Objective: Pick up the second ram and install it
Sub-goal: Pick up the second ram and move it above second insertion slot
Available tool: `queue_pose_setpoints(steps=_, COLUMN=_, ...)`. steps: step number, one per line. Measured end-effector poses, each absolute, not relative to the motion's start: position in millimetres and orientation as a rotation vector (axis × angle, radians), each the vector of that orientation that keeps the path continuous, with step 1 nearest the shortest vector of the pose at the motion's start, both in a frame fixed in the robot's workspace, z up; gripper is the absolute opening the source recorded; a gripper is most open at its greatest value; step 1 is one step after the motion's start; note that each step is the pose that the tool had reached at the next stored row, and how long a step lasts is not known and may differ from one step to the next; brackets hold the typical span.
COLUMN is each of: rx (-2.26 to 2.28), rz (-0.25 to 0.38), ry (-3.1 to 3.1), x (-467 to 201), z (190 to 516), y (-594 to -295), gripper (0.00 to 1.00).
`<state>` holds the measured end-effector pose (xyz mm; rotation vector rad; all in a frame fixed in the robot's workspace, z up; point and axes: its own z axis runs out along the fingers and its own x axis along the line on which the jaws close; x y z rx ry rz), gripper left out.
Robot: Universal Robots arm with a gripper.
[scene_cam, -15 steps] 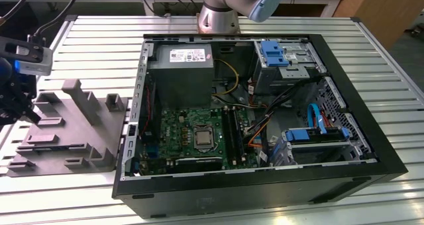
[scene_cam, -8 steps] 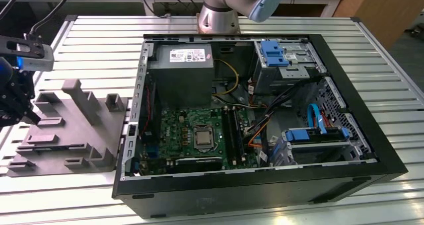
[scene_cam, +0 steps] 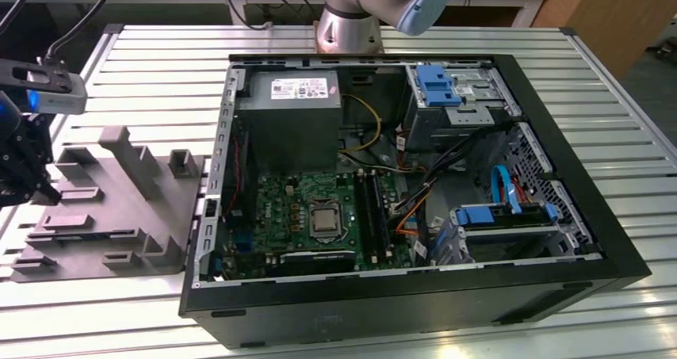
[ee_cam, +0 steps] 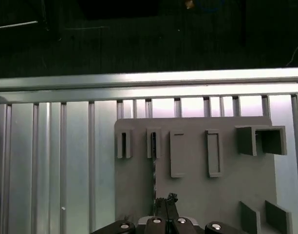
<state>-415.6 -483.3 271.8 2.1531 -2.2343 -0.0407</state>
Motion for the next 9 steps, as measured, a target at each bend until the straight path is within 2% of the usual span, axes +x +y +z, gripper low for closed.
queue_pose_setpoints(steps=9, rx=2.257, rz=-0.037, ry=-2.128, x=-415.9, z=266.1, y=-483.3, gripper=0.1)
